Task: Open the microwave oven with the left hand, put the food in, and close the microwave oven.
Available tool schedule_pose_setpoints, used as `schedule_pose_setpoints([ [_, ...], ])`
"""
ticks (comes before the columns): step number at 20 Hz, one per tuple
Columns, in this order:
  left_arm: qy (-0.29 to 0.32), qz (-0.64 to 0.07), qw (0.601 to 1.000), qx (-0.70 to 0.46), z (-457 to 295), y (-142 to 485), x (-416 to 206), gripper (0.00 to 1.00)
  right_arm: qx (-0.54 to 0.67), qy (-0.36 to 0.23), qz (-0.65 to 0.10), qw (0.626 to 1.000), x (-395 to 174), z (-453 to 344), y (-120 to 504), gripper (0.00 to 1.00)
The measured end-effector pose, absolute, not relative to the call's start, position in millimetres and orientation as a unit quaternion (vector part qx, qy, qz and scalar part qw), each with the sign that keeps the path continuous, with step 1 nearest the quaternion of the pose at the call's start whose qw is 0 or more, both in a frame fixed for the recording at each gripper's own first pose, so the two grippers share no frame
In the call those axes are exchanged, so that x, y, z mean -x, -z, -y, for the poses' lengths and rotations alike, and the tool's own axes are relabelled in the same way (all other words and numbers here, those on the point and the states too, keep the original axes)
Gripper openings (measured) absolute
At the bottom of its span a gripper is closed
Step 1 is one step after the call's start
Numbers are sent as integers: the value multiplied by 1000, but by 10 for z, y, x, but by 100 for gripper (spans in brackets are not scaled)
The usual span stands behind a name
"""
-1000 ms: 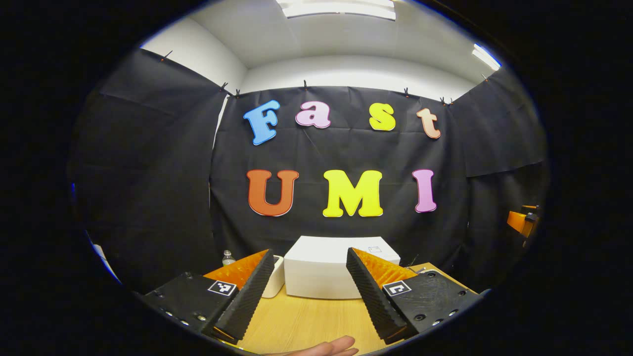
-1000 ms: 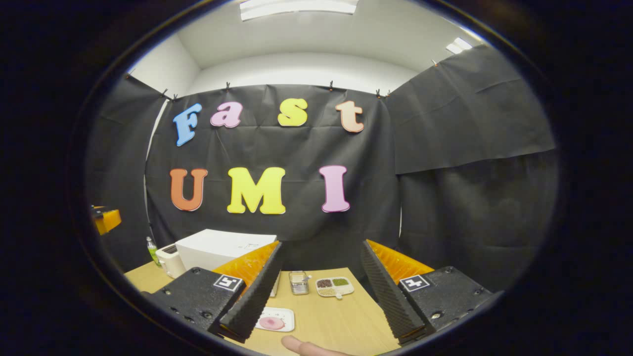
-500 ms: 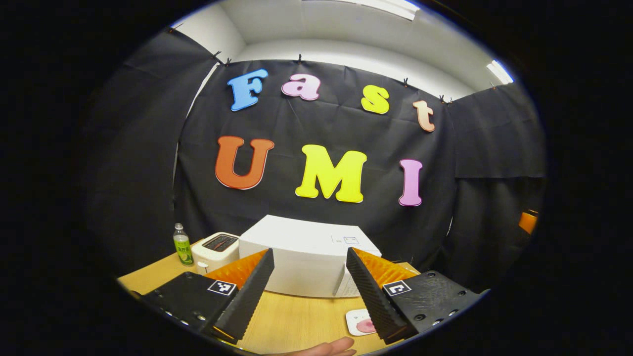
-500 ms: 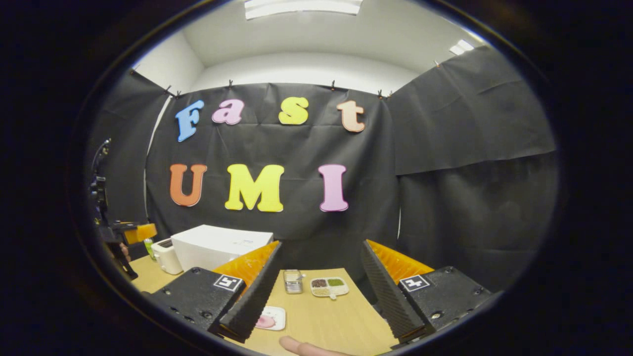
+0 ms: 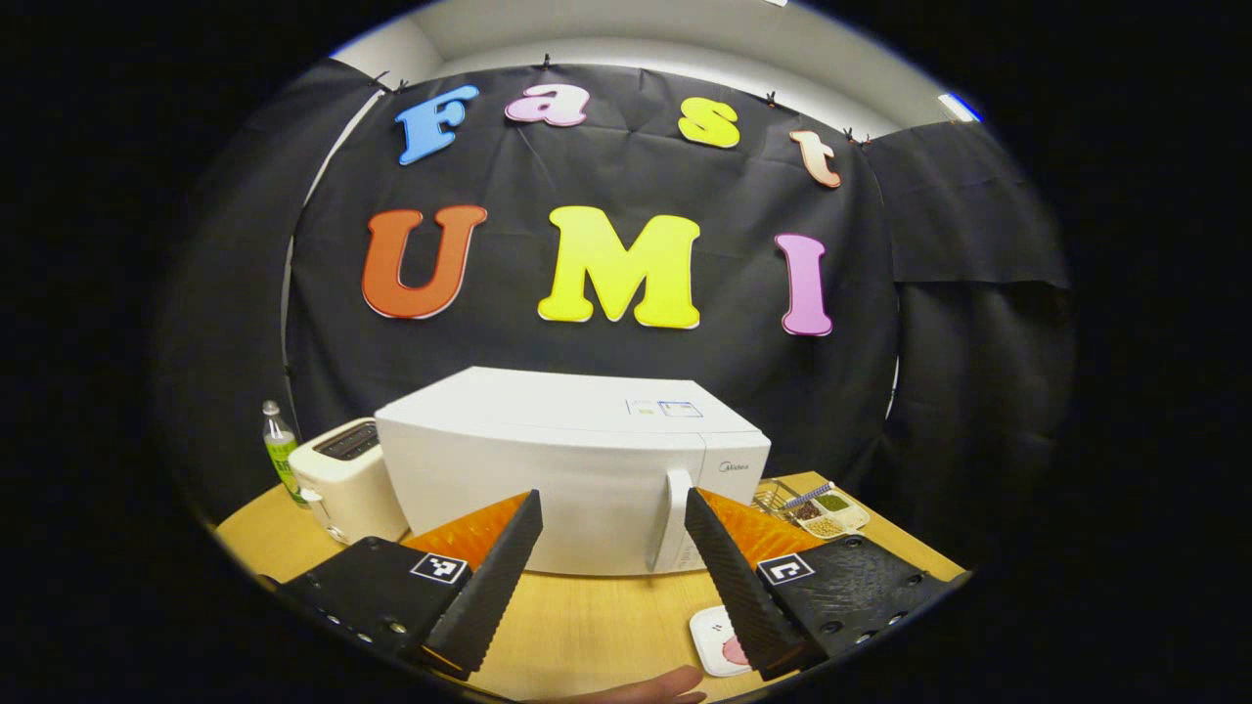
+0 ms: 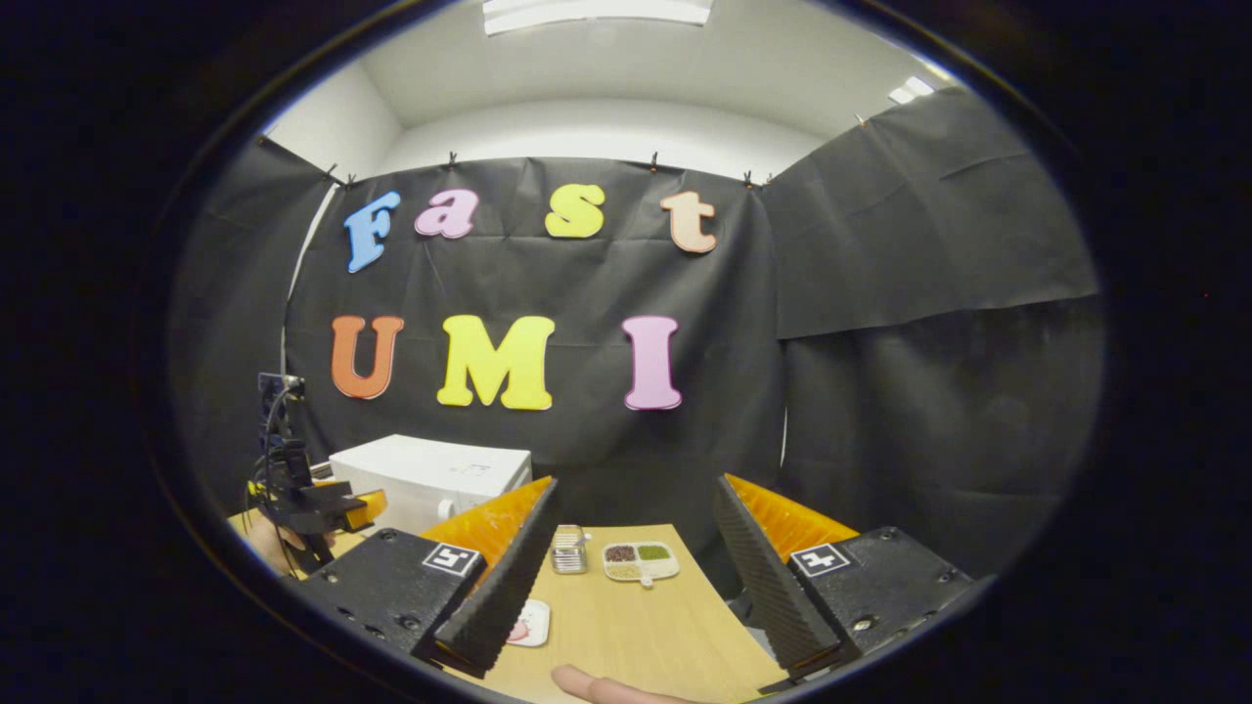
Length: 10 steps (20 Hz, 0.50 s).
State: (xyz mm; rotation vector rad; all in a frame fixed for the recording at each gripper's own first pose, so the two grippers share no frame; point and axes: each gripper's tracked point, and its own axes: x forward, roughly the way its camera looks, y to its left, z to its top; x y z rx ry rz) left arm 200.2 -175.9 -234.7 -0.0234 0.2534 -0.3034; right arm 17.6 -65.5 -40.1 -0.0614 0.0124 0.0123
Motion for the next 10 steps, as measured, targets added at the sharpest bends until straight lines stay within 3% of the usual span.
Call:
schedule_pose_setpoints([
  [3, 178, -138, 974, 20, 2061, 2569, -2150, 92, 37, -1, -11, 999, -247, 699, 486, 100],
  [10, 149, -148, 978, -5, 2310, 3128, -2487, 92, 35, -8, -14, 999, -318, 799, 615, 100],
])
